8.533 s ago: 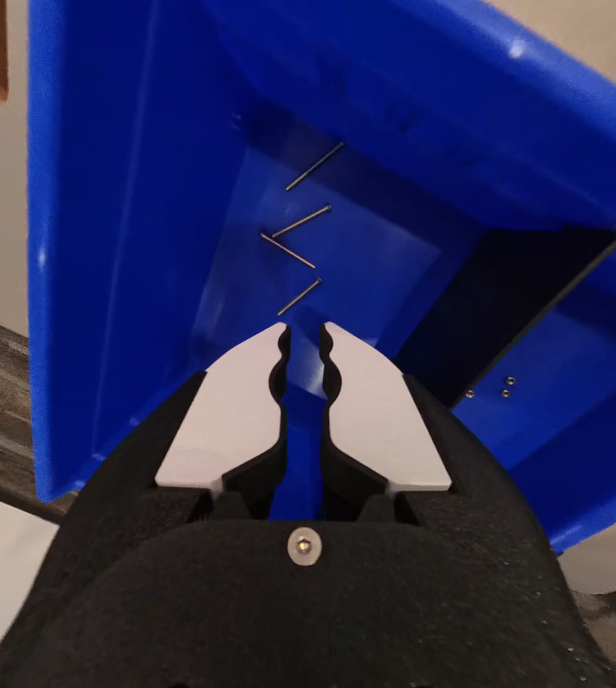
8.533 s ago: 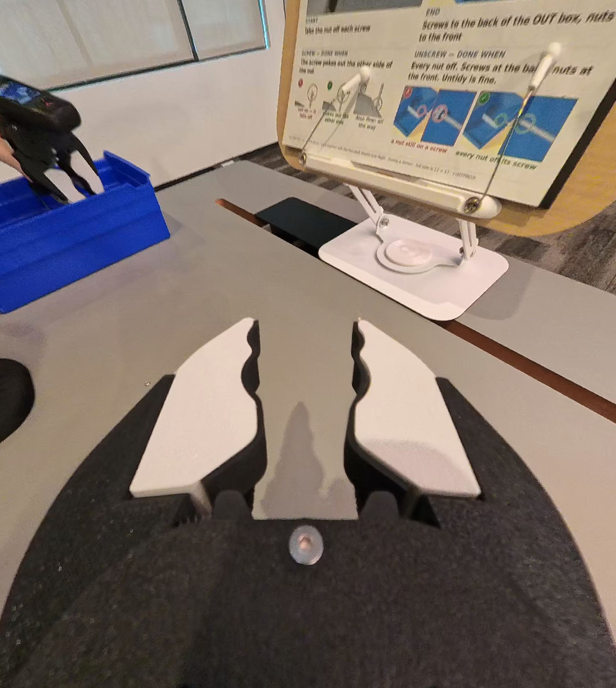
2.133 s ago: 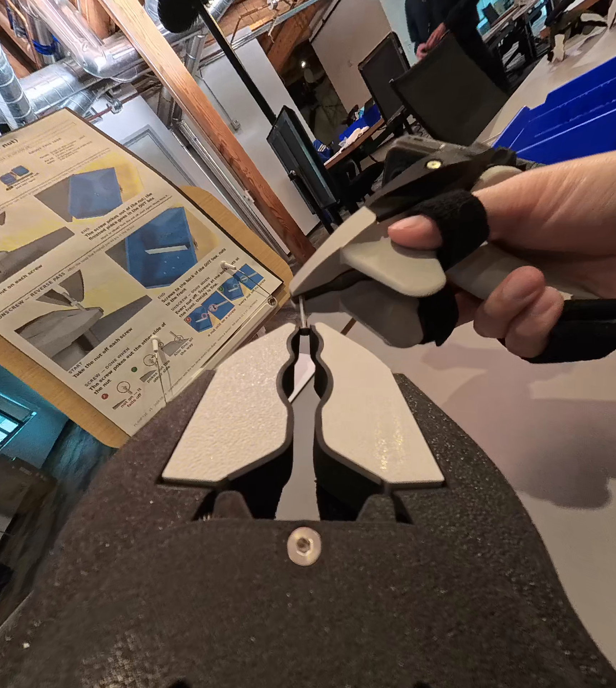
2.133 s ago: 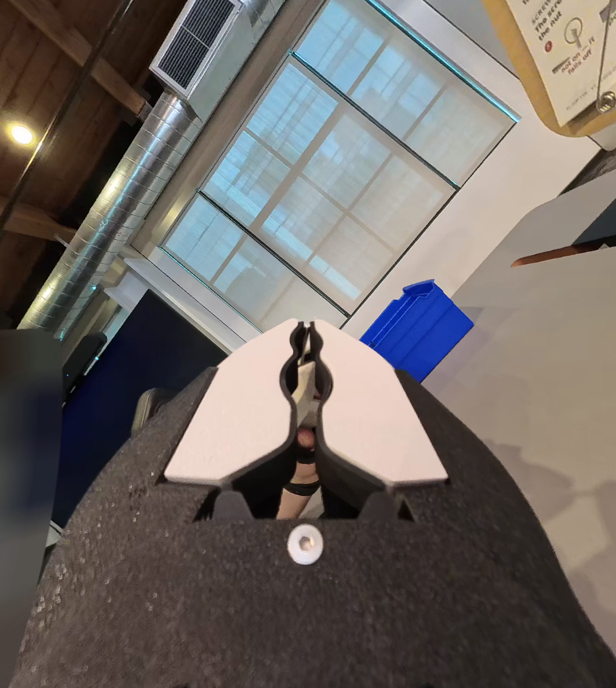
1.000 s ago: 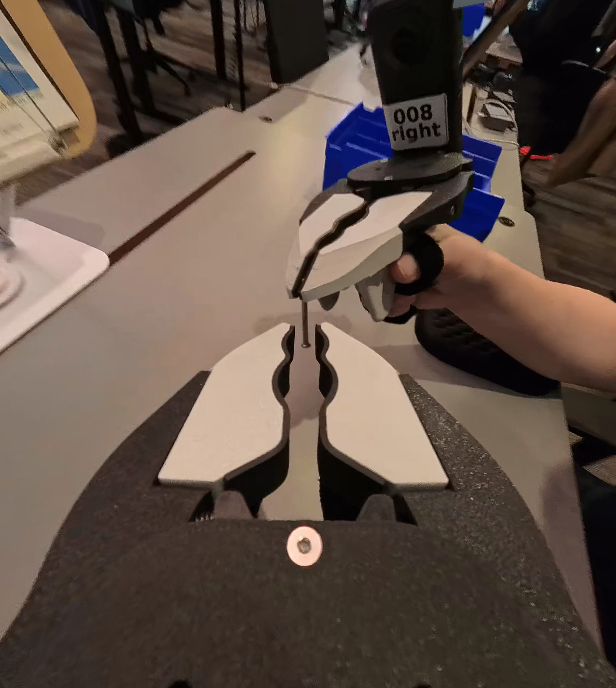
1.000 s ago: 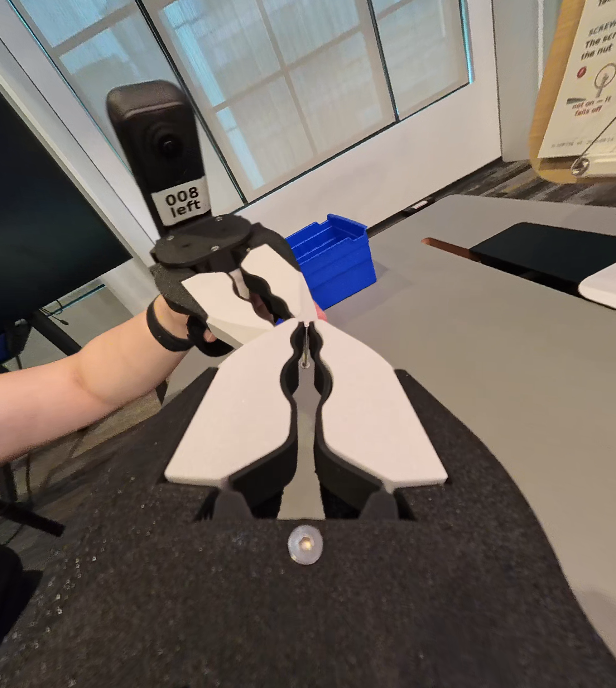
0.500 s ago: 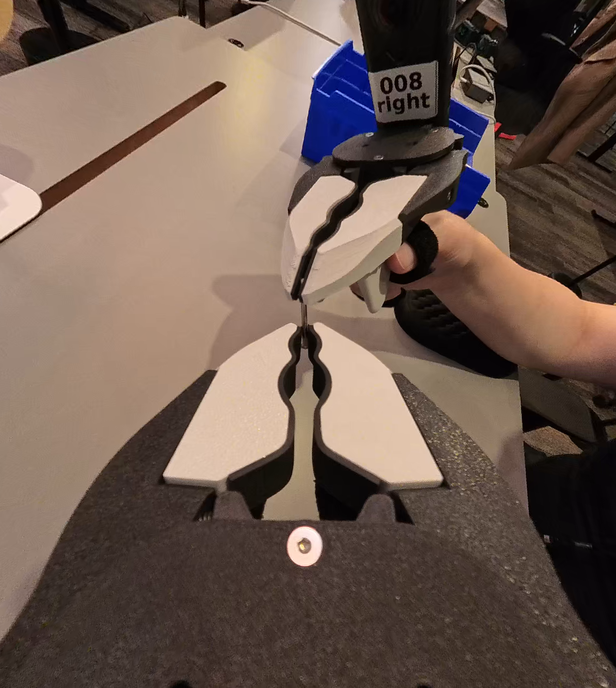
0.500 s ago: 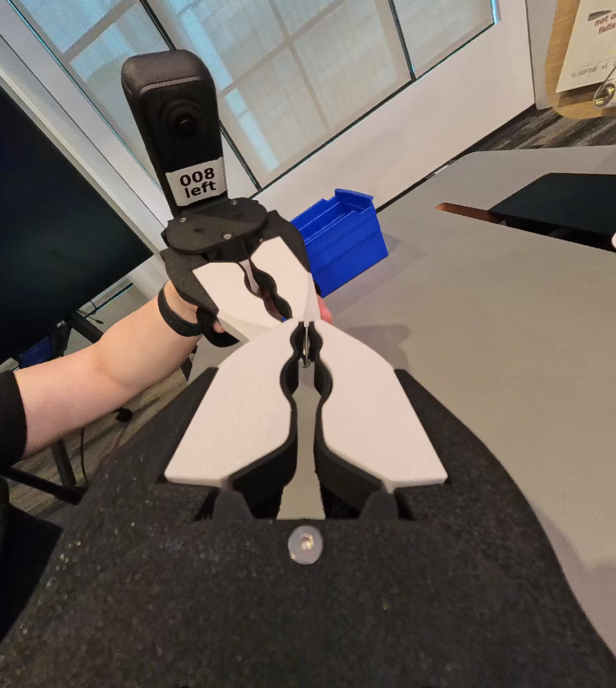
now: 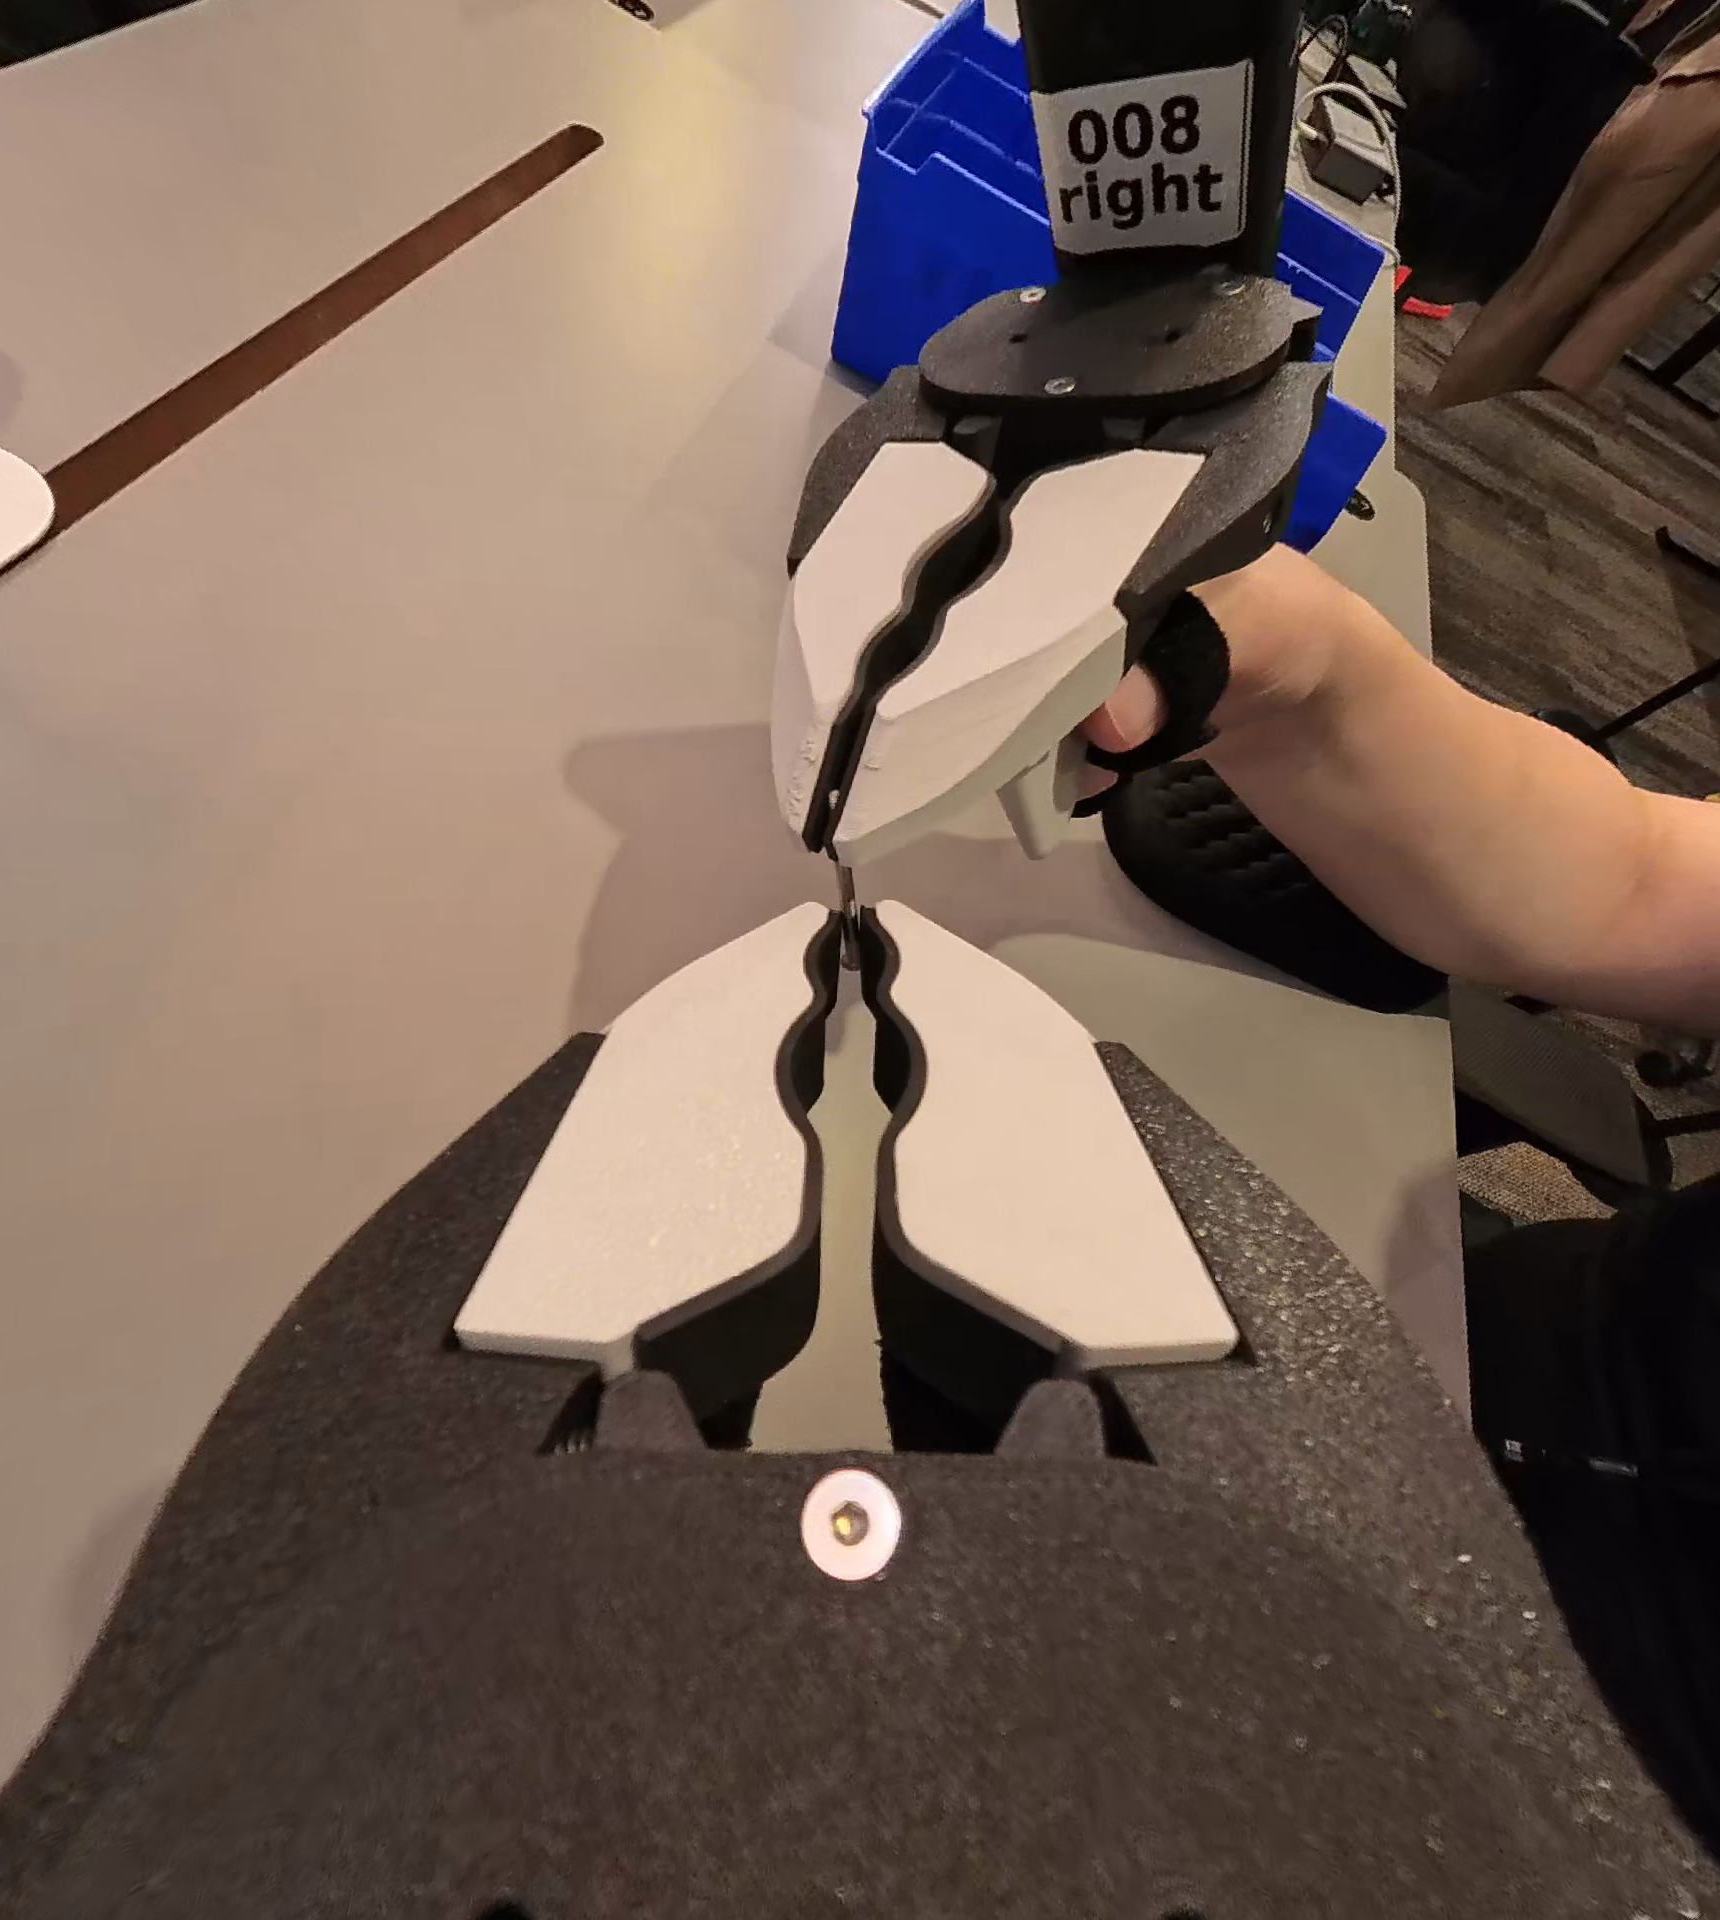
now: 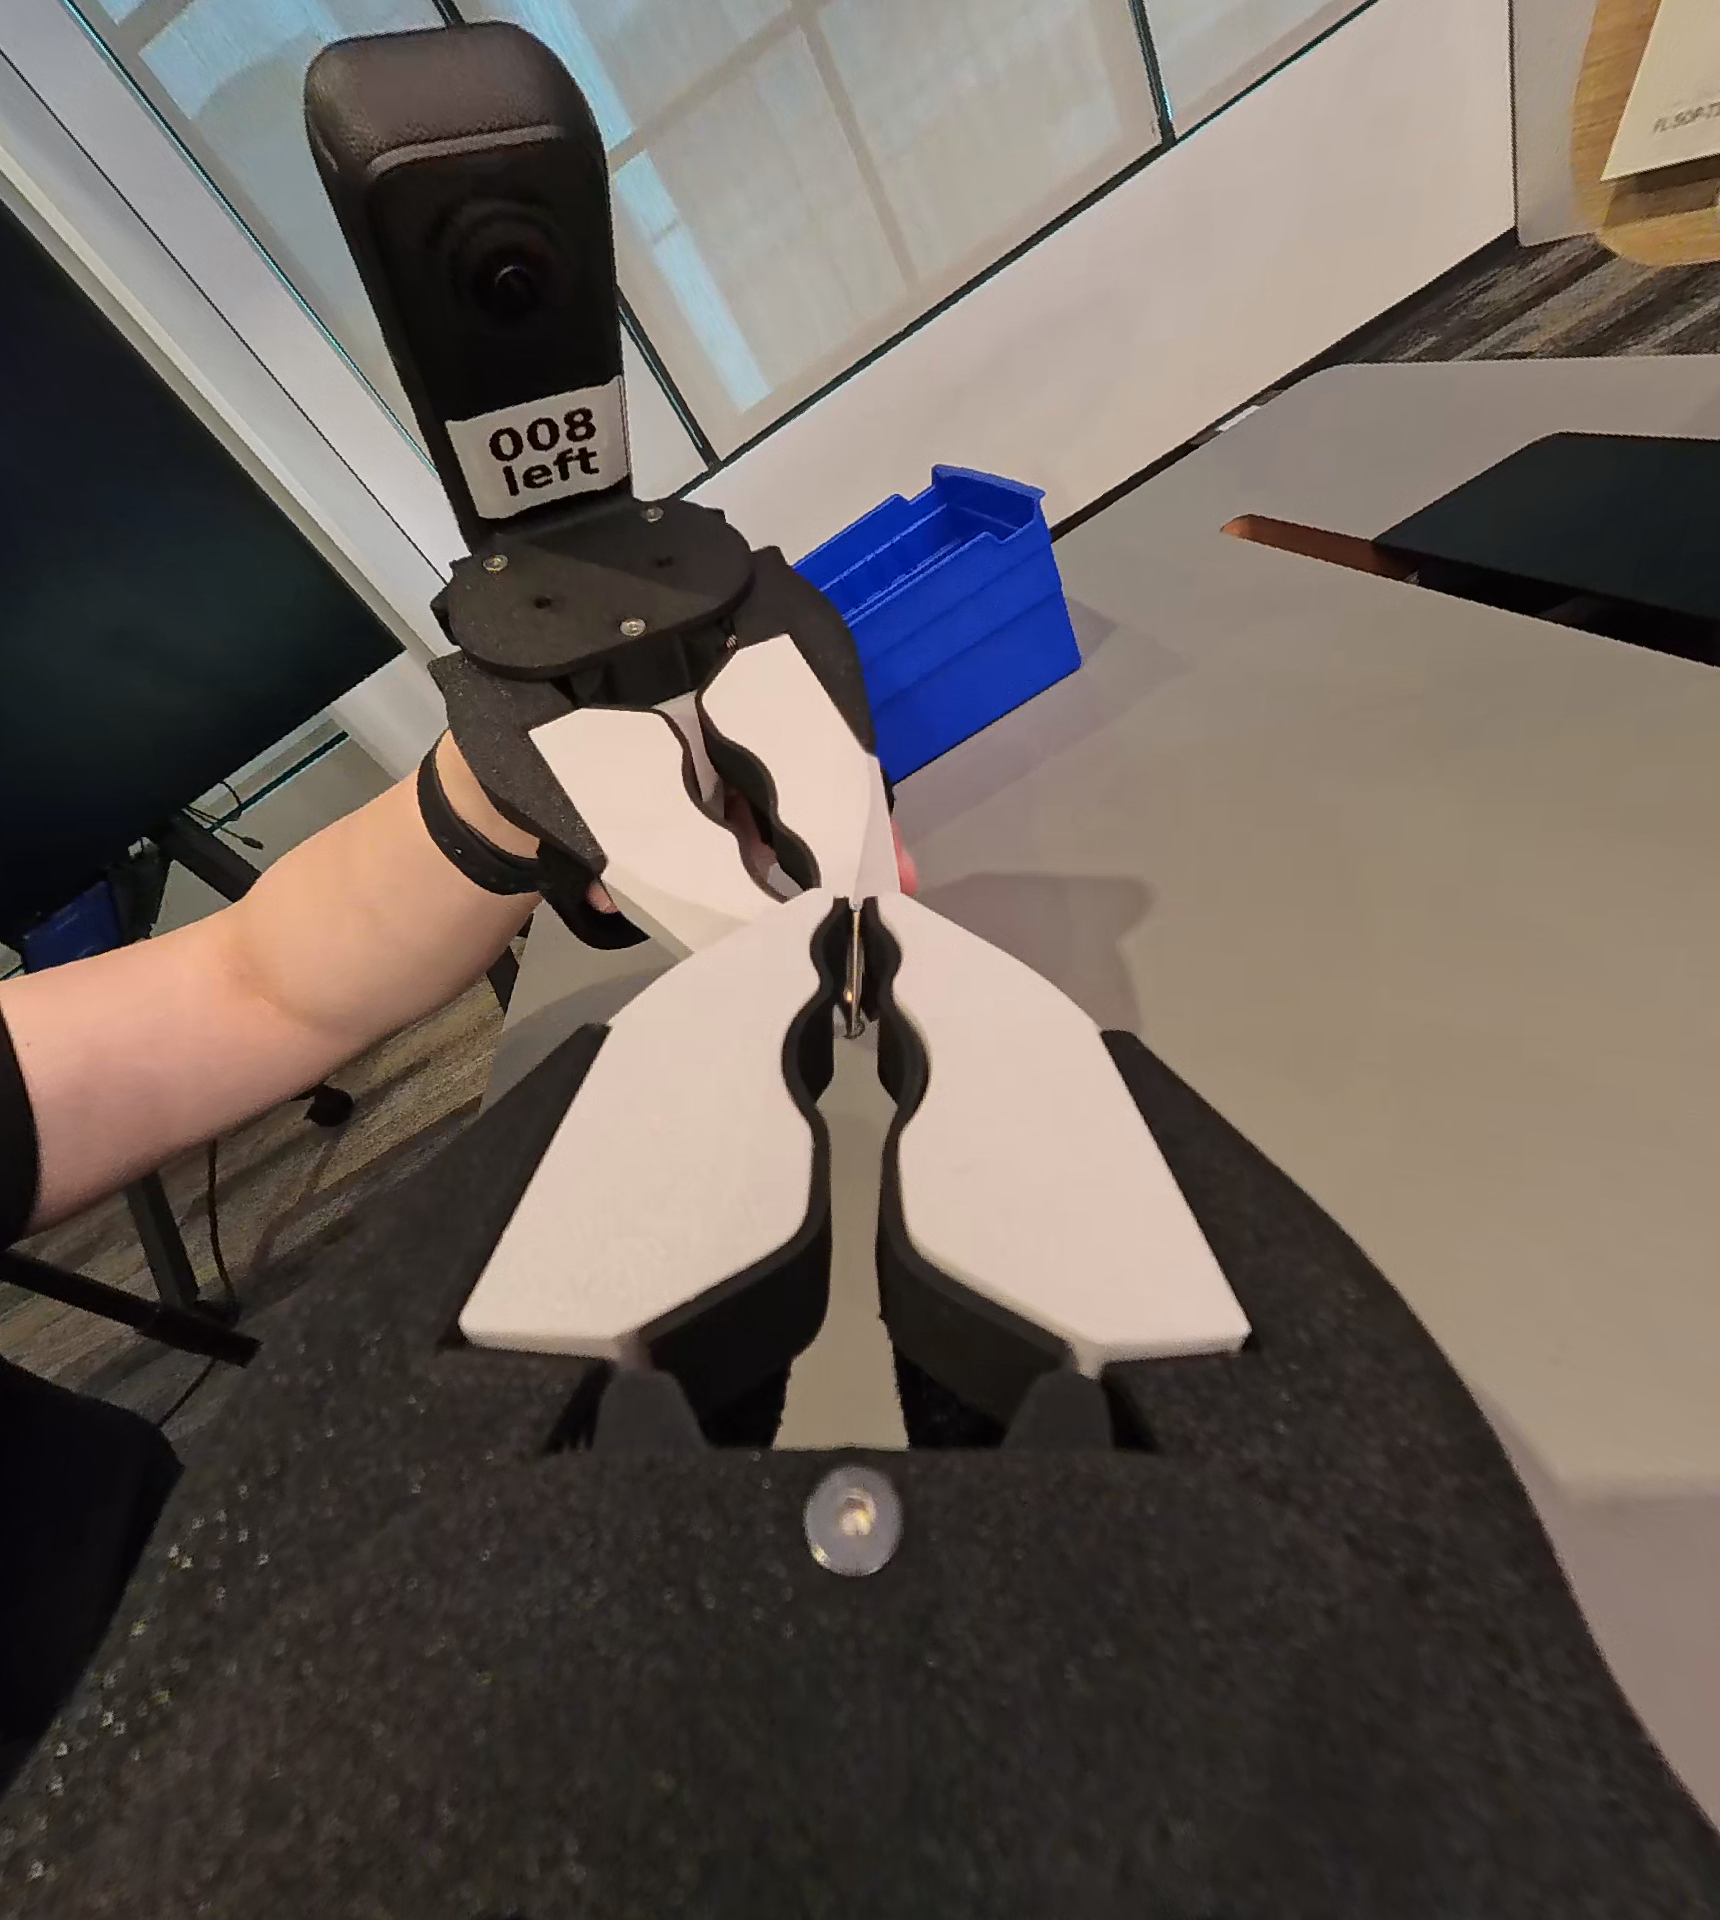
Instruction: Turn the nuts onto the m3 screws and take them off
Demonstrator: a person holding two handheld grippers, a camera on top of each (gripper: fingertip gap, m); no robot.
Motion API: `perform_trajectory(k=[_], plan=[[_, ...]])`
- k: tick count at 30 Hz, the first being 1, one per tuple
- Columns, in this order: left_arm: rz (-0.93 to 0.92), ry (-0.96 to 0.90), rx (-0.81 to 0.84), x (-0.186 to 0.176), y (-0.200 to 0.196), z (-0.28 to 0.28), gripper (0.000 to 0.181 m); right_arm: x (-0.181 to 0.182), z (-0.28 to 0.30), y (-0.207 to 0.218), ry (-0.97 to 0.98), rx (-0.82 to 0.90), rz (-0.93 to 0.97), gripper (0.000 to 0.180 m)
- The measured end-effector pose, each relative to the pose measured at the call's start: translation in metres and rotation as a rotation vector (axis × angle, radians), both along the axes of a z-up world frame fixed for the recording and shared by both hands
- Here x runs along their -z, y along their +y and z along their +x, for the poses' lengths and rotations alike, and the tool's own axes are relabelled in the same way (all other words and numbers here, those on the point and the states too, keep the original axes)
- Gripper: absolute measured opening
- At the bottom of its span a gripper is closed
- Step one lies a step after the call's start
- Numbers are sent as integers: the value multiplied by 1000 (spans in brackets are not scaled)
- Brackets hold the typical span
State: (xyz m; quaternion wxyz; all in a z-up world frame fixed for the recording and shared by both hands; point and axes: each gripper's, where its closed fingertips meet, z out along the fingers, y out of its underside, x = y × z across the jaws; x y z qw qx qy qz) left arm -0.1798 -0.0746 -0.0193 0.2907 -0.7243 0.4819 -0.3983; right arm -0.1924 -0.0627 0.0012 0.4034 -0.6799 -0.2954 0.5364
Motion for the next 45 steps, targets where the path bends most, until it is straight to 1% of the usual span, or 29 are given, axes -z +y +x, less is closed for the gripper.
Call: perform_trajectory(k=[12,19,26,41,42,45], plan=[[-5,-20,11,0,-3,3,6,0,0,0,3,-3,3,2],[-37,-73,-4,-5,-3,6,8,-4,1,0,18,5,12,2],[-50,-112,-23,-6,-1,7,4,-6,2,0,34,8,11,2],[-35,-156,-56,-11,3,9,3,-12,4,2,67,24,29,2],[-35,-159,-56,-12,3,9,2,-12,5,2,69,24,36,2],[-42,-161,-47,-15,2,9,2,-11,8,7,59,55,54,18]])
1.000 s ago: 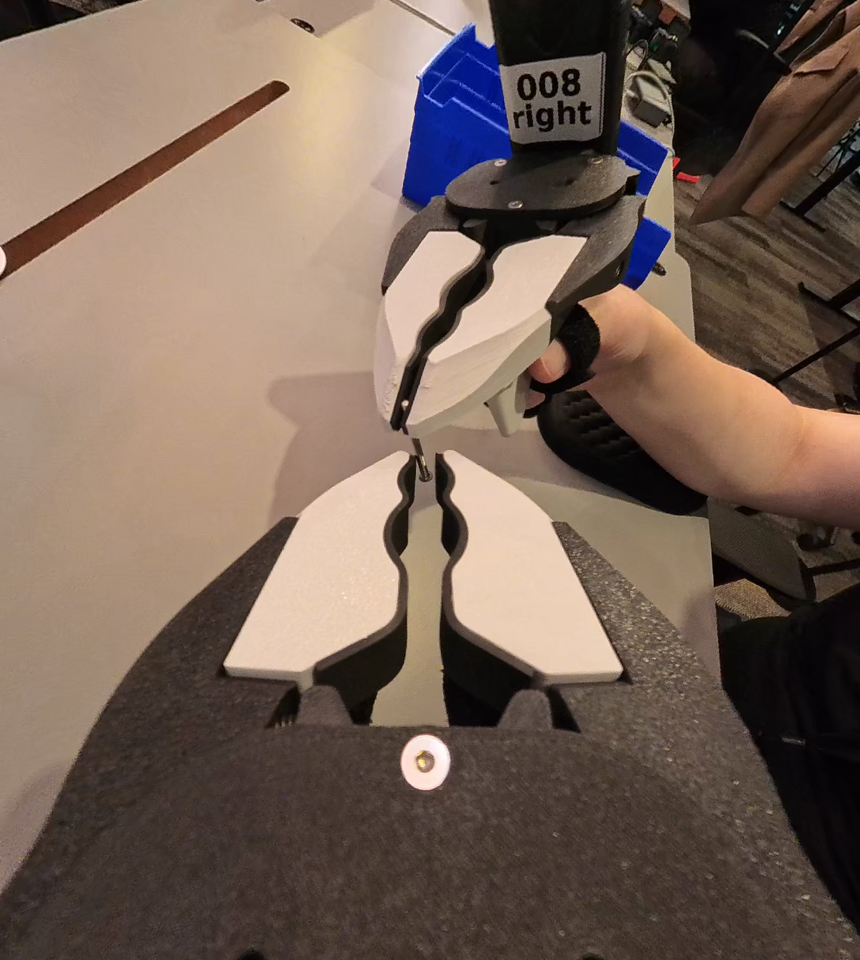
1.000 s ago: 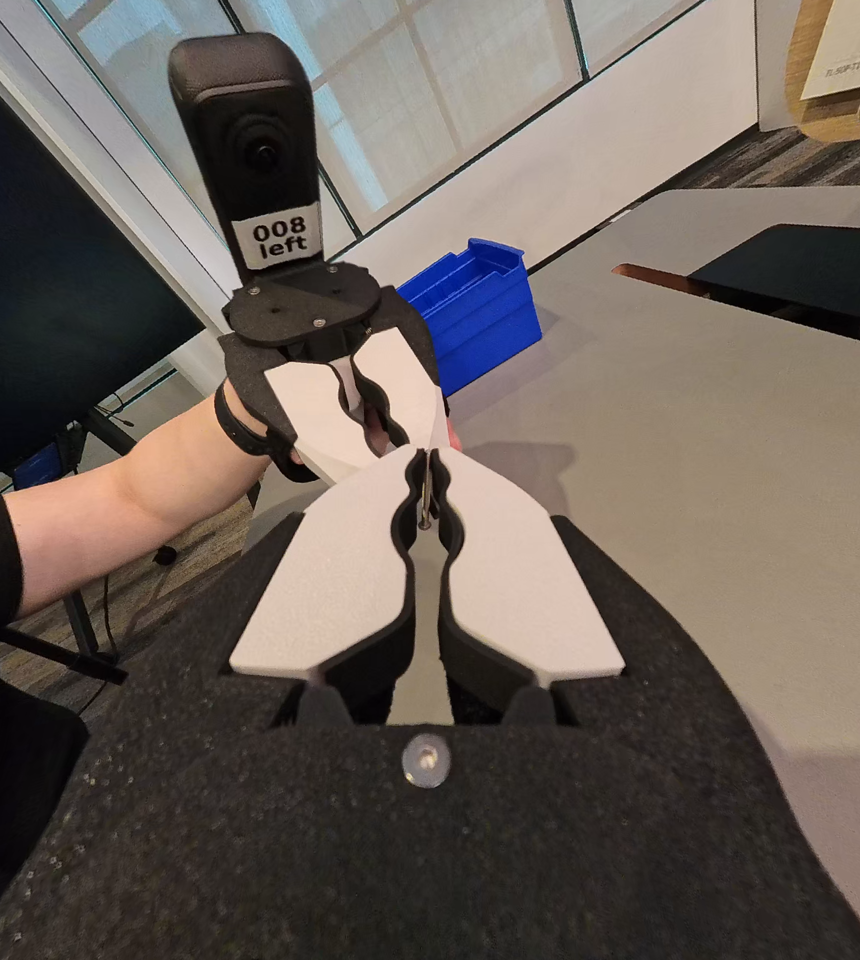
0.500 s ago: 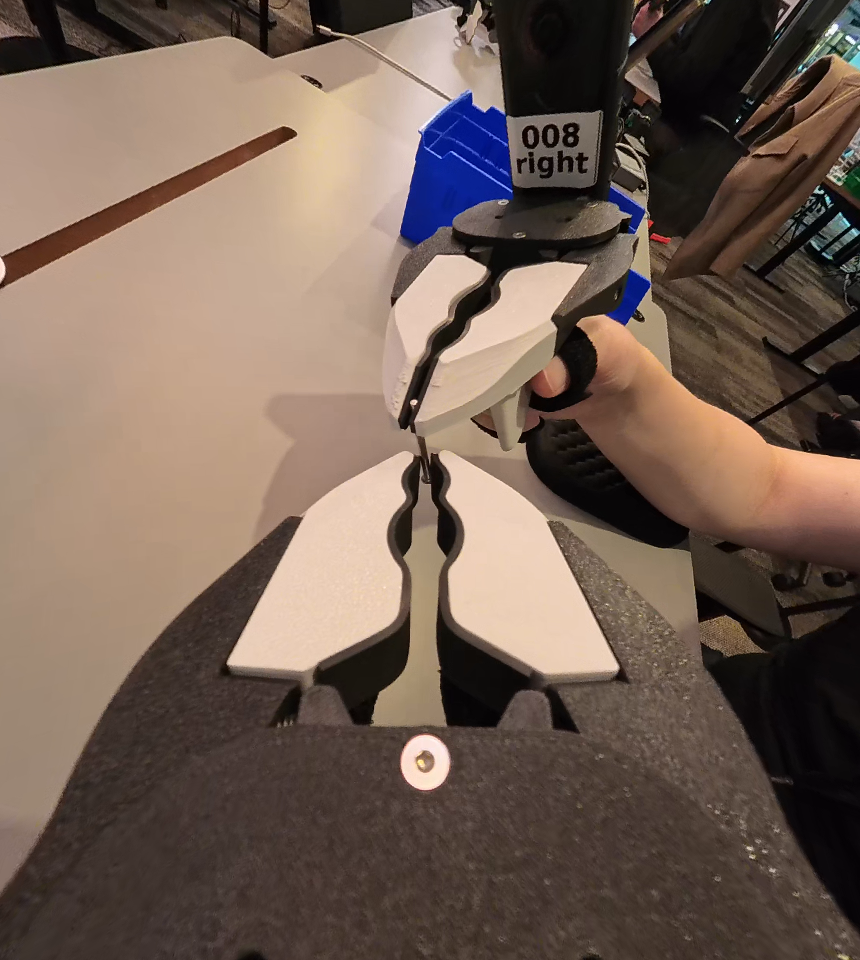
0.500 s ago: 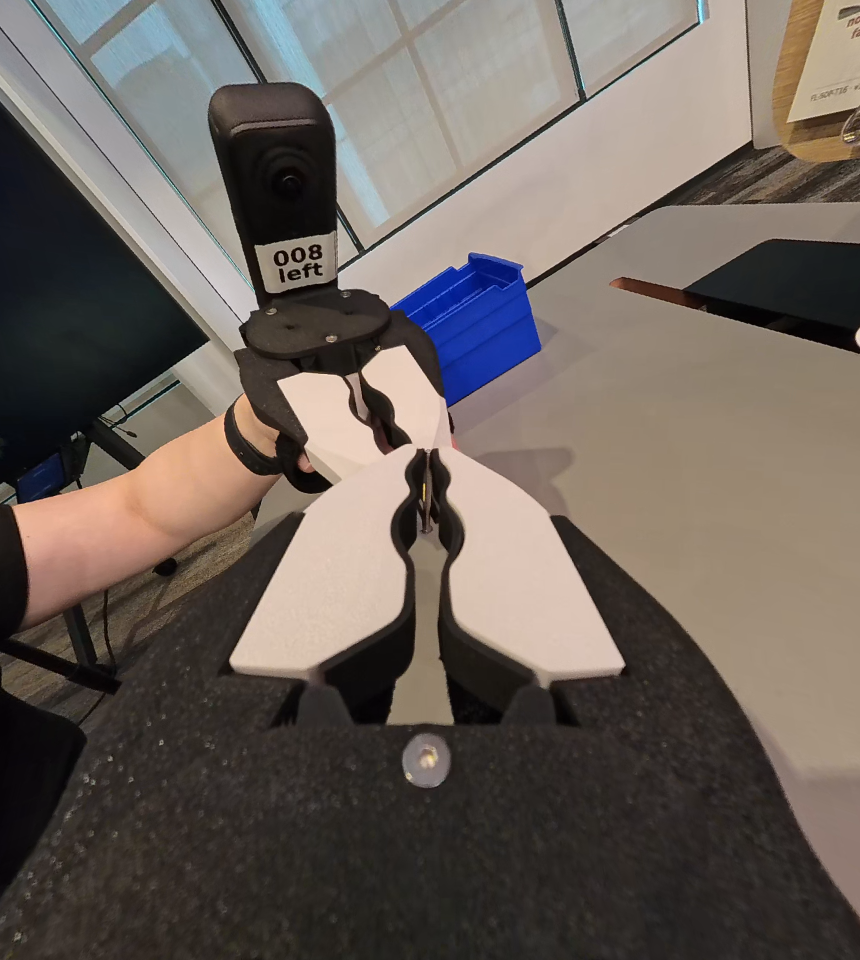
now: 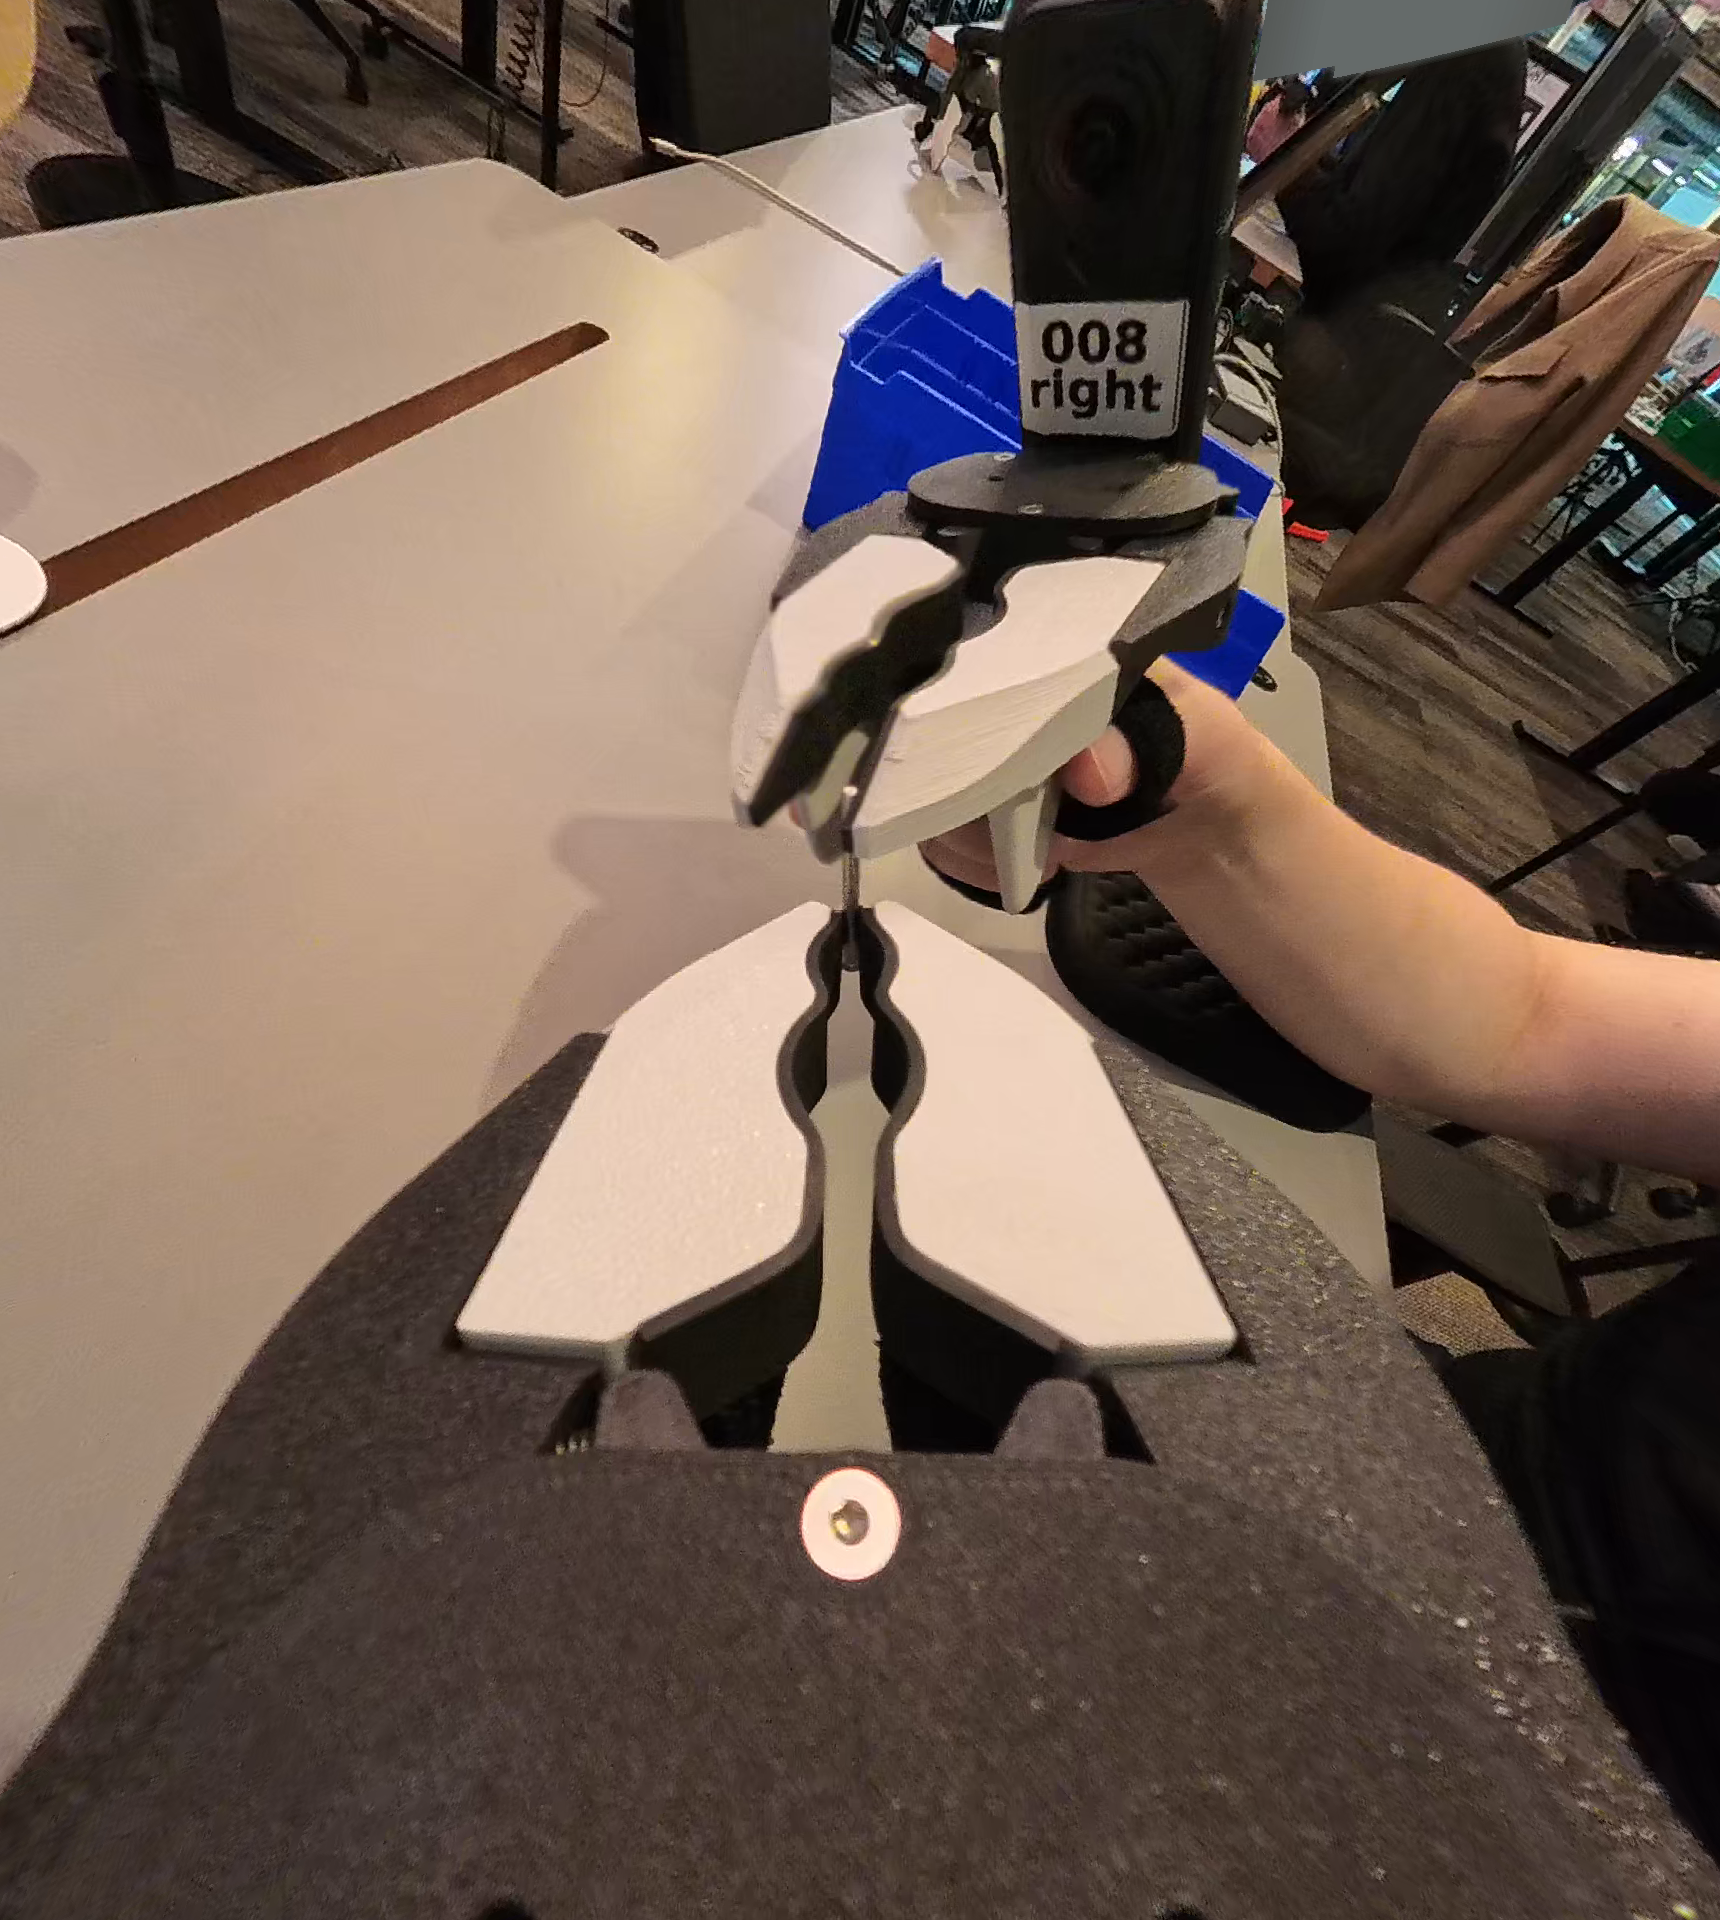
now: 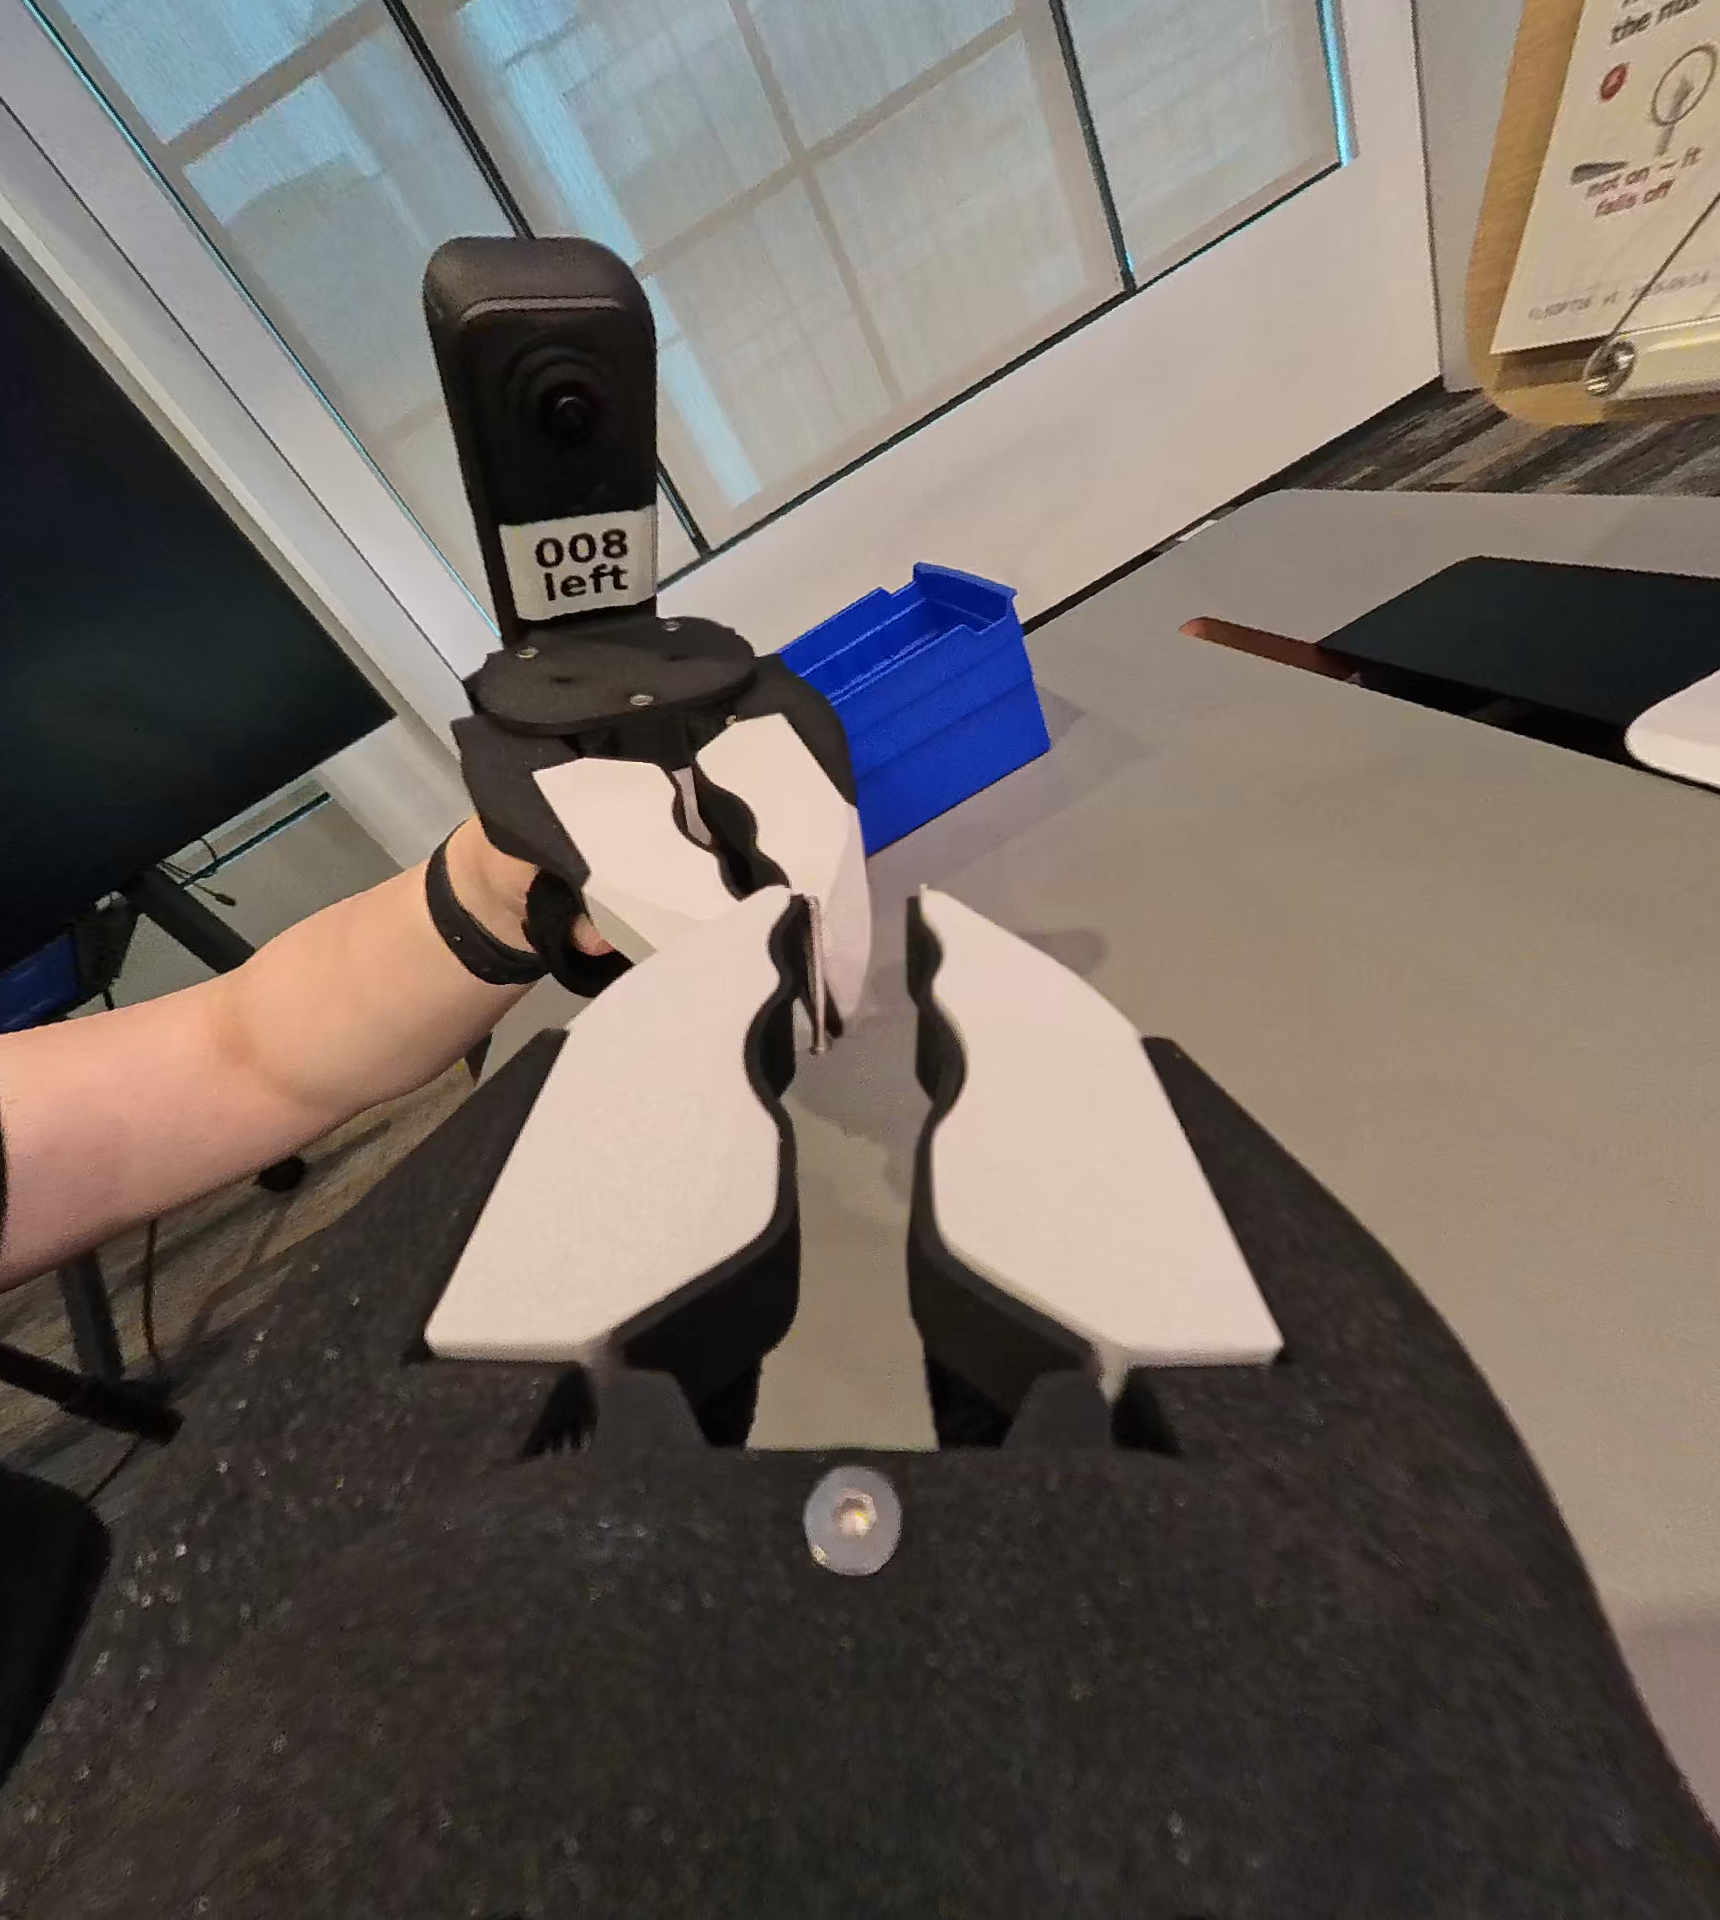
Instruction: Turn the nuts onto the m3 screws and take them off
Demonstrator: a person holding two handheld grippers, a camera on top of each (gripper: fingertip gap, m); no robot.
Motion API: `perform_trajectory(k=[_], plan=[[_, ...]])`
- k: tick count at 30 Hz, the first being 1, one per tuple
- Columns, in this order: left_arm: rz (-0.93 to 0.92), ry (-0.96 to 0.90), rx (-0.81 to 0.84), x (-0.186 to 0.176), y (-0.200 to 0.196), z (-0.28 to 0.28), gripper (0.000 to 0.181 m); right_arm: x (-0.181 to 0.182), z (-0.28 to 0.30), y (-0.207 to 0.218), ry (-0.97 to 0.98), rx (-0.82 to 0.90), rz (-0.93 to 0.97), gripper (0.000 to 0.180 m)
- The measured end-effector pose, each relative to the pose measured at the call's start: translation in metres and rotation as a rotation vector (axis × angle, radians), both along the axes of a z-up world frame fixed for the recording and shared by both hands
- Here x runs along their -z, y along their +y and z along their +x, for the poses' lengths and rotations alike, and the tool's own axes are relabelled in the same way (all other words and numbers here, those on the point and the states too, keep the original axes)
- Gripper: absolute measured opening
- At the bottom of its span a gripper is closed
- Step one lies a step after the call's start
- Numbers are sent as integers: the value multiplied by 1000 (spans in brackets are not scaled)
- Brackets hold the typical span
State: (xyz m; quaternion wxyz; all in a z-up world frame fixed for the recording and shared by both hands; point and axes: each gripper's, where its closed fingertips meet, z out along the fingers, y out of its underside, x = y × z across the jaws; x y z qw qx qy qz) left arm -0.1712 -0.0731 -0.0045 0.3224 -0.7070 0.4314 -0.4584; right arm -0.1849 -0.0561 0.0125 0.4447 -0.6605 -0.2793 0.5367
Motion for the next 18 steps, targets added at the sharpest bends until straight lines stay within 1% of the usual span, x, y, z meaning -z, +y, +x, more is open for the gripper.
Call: perform_trajectory(k=[1,6,7,9,10,14,18], plan=[[3,4,1,0,0,0,2,0,1,0,-1,2,0,20],[8,3,-1,-2,-1,0,2,4,-2,-5,-24,-42,21,18],[9,2,-3,-2,0,0,2,3,-3,-6,-20,-49,25,16],[9,-1,-4,-3,0,0,2,1,-3,-9,-3,-75,29,4],[6,-5,-1,-3,0,0,2,0,-4,-10,7,-84,33,2],[-16,-5,12,-3,-3,-1,3,0,-5,-12,3,-98,38,2],[-42,-42,17,-7,-3,1,6,-3,-3,-11,42,-93,11,2]])
